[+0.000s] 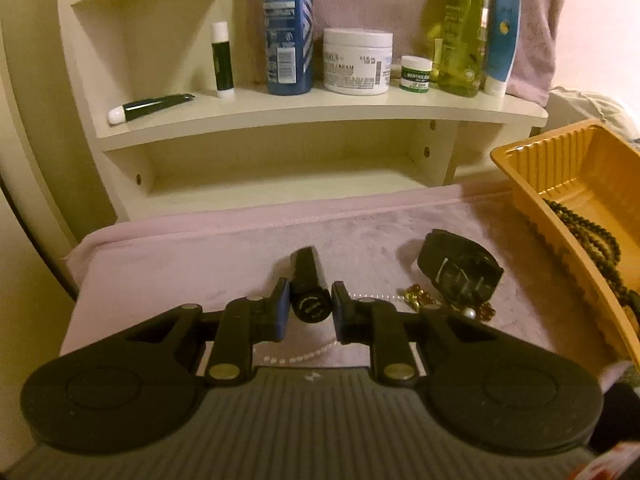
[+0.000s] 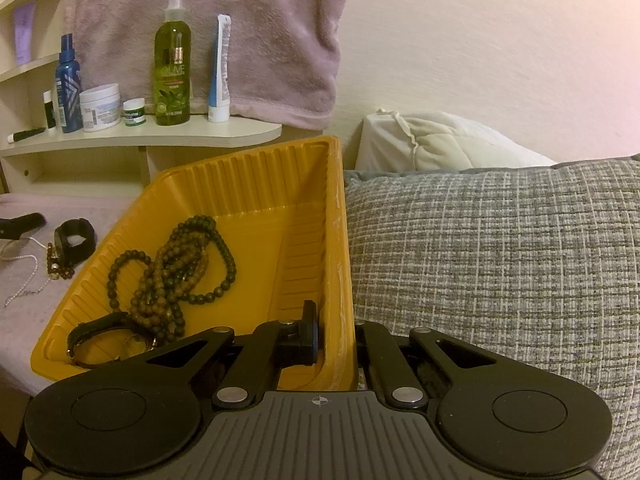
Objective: Organize jewelry
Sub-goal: 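Carry the black tube into the orange tray and open the left tool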
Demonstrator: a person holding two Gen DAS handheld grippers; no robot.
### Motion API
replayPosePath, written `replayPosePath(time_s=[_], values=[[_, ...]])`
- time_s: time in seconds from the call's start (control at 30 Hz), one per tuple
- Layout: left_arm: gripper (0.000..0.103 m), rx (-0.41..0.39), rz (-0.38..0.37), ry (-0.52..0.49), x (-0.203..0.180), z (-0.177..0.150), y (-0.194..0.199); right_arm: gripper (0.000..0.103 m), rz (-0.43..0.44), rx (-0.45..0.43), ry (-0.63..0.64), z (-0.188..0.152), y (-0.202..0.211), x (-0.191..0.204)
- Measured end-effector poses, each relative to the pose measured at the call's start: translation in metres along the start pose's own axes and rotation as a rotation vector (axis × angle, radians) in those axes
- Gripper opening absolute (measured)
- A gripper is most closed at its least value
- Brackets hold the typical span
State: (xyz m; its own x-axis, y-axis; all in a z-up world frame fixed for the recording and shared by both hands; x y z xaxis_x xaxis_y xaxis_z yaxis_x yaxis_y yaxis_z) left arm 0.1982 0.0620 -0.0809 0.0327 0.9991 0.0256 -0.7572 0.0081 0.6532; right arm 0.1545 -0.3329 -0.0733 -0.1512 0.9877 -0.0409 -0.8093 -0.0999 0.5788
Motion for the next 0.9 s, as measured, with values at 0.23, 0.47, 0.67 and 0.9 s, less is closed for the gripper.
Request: replayPosePath(time_s=[0.23,0.47,0.67,0.9], values=[[0.018,-0.018,-0.006,-0.020,0.006,0.000,0.021,0.004,0.000,-0.003,0.012,0.002,-0.001,0.003],[0.017,-0.040,-0.016,-0.040,0.005,0.006,0.035,0.004,0.001,-0.005,0.014,0.002,-0.002,0.004],[0.017,-0.061,-0.034,-0.055,0.002,0.015,0.043,0.004,0.001,-0.011,0.016,0.004,0.000,0.006],[0.017,-0.079,-0.124,-0.067,-0.016,0.028,0.055,0.004,0.001,-0.012,0.018,0.004,0.000,0.006]])
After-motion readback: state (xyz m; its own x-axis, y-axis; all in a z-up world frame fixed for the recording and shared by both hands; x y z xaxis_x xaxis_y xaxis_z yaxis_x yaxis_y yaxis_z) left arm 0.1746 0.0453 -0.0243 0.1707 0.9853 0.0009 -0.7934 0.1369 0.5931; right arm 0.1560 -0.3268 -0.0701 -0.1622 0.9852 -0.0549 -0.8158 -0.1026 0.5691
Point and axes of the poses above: each gripper's, at about its wrist camera, not at the fingertips, and y roughly against the way its jaws point, x to its left, z to its top, the point moved 3 cm from there along -y, roughly the way its jaws point, and after that the axes turned 1 degree about x, right-handed, at the moved point
